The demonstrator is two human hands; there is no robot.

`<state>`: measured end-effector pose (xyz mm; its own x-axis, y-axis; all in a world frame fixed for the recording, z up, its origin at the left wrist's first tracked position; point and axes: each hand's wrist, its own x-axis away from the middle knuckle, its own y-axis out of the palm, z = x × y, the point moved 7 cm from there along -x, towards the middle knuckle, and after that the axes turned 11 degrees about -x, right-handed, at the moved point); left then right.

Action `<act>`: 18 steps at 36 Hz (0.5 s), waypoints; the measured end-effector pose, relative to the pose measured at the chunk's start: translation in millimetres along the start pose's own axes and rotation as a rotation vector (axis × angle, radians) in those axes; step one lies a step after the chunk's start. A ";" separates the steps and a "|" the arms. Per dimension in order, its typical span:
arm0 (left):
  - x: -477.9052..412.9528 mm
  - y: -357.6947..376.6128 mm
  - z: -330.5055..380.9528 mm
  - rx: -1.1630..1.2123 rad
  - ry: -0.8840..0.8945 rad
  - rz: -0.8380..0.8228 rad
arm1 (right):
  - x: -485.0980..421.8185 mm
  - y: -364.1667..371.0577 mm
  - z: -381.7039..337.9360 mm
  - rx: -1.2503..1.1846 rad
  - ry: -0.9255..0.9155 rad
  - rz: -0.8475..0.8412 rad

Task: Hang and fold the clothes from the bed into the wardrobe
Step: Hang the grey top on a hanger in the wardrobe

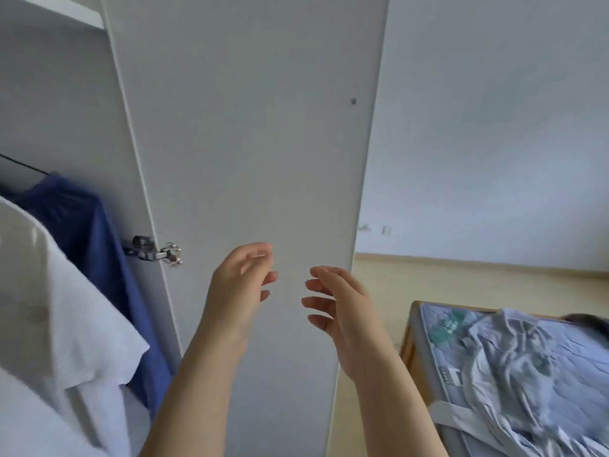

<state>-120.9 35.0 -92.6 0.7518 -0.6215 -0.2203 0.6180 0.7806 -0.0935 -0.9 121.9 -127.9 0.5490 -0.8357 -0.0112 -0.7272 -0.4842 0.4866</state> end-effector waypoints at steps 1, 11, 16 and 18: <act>2.9 20.4 2.7 -0.005 0.003 -0.052 | 2.1 -18.0 -7.3 -0.004 -0.014 0.040; 46.2 223.0 7.0 0.047 -0.071 -0.437 | 37.3 -203.7 -79.9 -0.075 -0.120 0.432; 79.5 328.4 -6.5 0.064 -0.131 -0.592 | 54.2 -302.2 -109.1 -0.102 -0.161 0.594; 89.8 365.9 -10.9 0.050 -0.146 -0.642 | 56.8 -335.7 -115.8 -0.109 -0.158 0.644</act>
<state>170.3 265.5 -157.2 0.2519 -0.9677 -0.0018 0.9611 0.2504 -0.1165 322.1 266.9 -190.7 -0.0530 -0.9809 0.1869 -0.8392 0.1452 0.5241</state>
